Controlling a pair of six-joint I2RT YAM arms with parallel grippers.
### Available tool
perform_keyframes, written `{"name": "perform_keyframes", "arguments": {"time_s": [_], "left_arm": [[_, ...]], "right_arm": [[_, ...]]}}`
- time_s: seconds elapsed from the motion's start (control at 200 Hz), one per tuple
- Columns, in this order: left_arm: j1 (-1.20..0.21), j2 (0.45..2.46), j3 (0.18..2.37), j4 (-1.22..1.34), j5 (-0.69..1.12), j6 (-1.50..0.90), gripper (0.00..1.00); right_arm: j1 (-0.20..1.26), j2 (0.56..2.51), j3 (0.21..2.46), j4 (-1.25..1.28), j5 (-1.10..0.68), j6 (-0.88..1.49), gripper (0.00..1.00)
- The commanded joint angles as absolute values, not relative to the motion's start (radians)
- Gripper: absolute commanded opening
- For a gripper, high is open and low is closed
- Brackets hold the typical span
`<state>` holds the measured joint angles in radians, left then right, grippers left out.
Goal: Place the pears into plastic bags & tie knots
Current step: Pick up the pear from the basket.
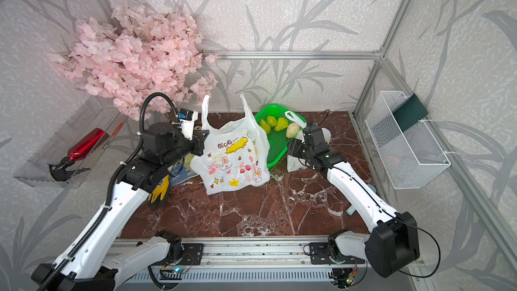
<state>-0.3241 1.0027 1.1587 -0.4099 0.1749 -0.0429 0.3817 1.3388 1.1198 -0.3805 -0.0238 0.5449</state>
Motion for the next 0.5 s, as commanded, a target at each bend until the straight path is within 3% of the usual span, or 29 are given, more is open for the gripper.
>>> {"name": "perform_keyframes", "arguments": {"time_s": [0.0, 0.14, 0.495], "left_arm": [[-0.322, 0.951, 1.156, -0.389, 0.165, 0.058, 0.0], [-0.321, 0.885, 1.088, -0.312, 0.168, 0.127, 0.0], [-0.31, 0.857, 1.012, -0.238, 0.074, 0.008, 0.0]], "right_arm": [[0.426, 1.449, 1.258, -0.409, 0.002, 0.439, 0.7], [0.493, 1.677, 1.443, -0.455, 0.053, 0.365, 0.76], [0.506, 2.167, 1.834, -0.416, 0.125, 0.306, 0.84]]}}
